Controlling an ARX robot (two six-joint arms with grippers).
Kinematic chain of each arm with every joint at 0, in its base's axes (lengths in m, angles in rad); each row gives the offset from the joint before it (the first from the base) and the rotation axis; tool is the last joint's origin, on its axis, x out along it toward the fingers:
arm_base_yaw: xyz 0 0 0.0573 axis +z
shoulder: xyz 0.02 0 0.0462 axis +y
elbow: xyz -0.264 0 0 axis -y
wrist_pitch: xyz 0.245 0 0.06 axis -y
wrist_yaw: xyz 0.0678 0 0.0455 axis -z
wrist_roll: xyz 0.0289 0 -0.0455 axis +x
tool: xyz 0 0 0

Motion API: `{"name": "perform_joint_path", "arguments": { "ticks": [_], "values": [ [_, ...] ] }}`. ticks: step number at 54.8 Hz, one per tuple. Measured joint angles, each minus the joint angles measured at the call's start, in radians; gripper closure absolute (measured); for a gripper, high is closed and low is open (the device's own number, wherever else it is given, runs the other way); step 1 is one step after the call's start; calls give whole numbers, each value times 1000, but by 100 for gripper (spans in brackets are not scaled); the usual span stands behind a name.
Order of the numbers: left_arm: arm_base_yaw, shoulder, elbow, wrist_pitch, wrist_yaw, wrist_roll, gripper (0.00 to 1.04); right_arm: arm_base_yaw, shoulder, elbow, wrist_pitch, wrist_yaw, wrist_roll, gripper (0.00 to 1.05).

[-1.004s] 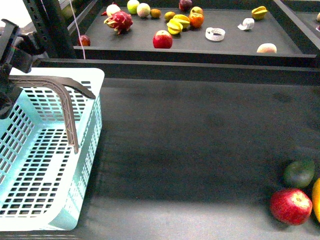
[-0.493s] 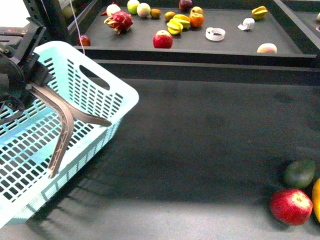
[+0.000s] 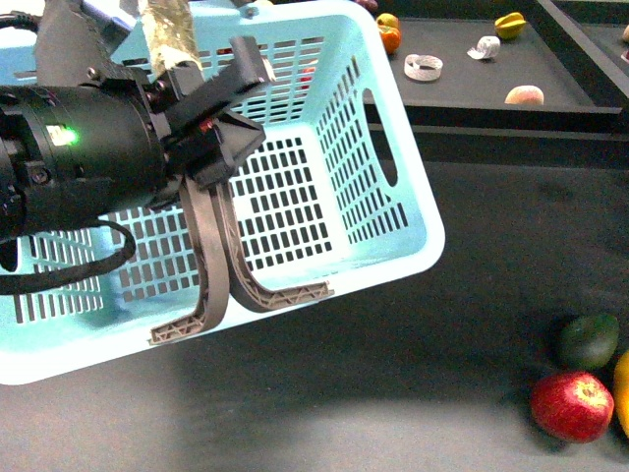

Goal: Pick mango with right arm and hold basket with left

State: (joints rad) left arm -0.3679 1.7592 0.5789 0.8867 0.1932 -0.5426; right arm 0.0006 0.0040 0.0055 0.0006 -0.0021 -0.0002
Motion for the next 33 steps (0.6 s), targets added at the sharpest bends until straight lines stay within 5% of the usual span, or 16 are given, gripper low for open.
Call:
{"name": "perform_joint_path", "arguments": {
  "ticks": [33],
  "values": [
    [-114,-22,-87,106,66,202,100,0,0,0,0,0,0,8]
  ]
}}
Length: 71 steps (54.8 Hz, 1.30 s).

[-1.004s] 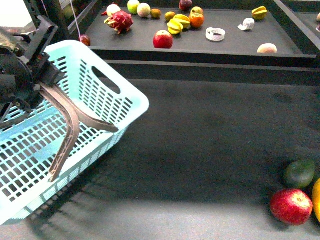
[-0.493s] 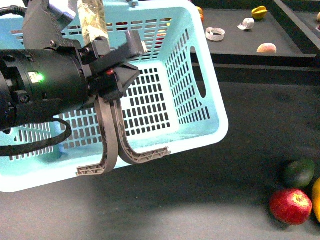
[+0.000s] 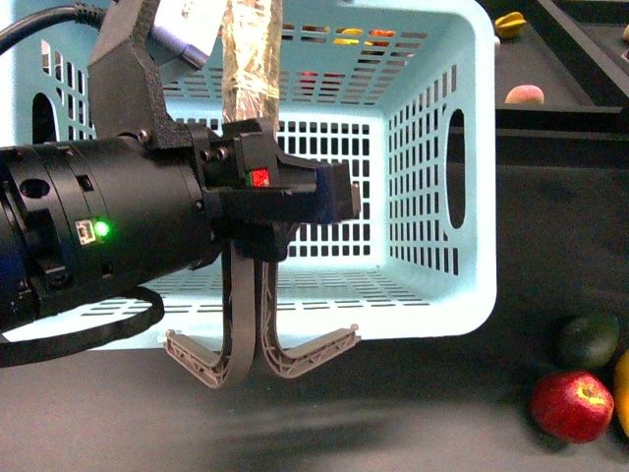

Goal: Pick mango with right arm and hold basket with left

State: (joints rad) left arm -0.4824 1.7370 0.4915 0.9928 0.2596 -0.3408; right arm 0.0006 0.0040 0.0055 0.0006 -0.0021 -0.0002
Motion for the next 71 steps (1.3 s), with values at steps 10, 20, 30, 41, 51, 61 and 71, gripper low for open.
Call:
{"name": "perform_joint_path", "arguments": {
  "ticks": [10,20,30,41,51,61,71],
  "values": [
    [-4,-10,-2,-5,-6,7,100,0,0,0,0,0,0,8],
    [-4,-16,-2,-5,-21,8,100,0,0,0,0,0,0,8],
    [-5,-16,-3,-5,-19,8,100,0,0,0,0,0,0,8],
    [-5,-16,-3,-5,-16,8,100,0,0,0,0,0,0,8],
    [-5,-16,-3,-5,-17,8,100,0,0,0,0,0,0,8],
    [-5,-16,-3,-5,-18,8,100,11,17,4,-15,62,26,8],
    [-5,-17,-5,-5,-17,8,100,-114,330,21,206,-25,114,8]
  ]
}}
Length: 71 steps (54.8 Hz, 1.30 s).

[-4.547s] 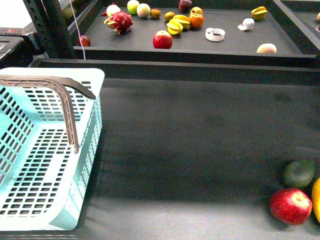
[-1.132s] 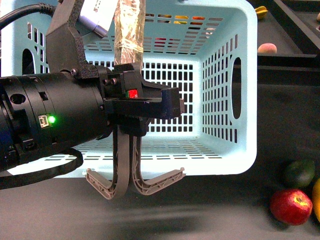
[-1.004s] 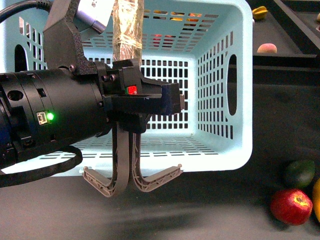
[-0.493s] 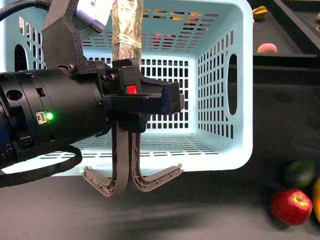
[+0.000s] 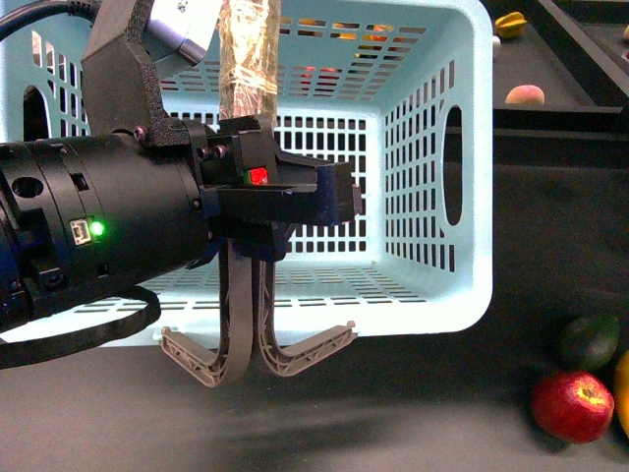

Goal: Pick mango with right arm and hold basket with left

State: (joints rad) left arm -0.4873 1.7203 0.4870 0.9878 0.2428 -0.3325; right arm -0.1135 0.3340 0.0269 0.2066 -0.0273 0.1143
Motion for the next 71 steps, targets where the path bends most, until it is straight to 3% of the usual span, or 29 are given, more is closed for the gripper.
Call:
{"name": "perform_joint_path", "arguments": {
  "ticks": [11,29,44,71],
  "values": [
    [0,0,0,0,0,0,100,-184,496,77,342,-151,25,8],
    [0,0,-1,0,-3,0,100,-333,1283,222,696,-210,-63,8],
    [0,0,-1,0,0,0,100,-383,1734,329,808,-281,-158,8],
    [-1,0,-1,0,-1,0,100,-443,2179,565,841,-198,-205,8]
  ]
}}
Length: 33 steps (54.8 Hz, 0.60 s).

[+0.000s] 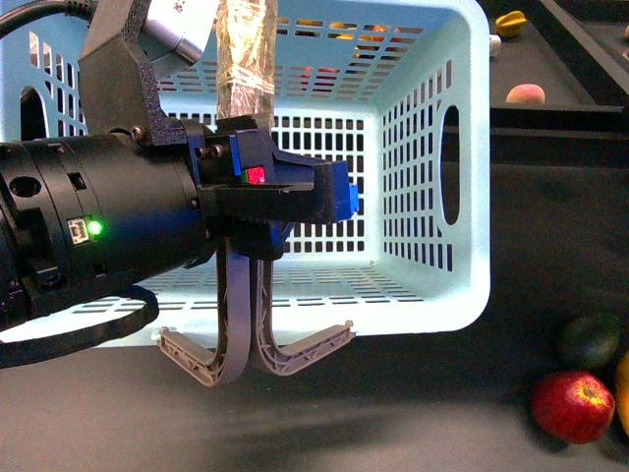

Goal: Pick mango with right arm and hold basket with left

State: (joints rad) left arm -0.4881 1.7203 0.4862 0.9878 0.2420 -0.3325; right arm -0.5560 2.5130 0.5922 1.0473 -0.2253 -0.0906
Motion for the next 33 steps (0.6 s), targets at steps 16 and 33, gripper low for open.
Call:
{"name": "perform_joint_path", "arguments": {
  "ticks": [16,33],
  "values": [
    [0,0,0,0,0,0,100,5,65,90,-17,22,10,8],
    [0,0,0,0,0,0,100,66,124,150,-36,42,8,8]
  ]
}}
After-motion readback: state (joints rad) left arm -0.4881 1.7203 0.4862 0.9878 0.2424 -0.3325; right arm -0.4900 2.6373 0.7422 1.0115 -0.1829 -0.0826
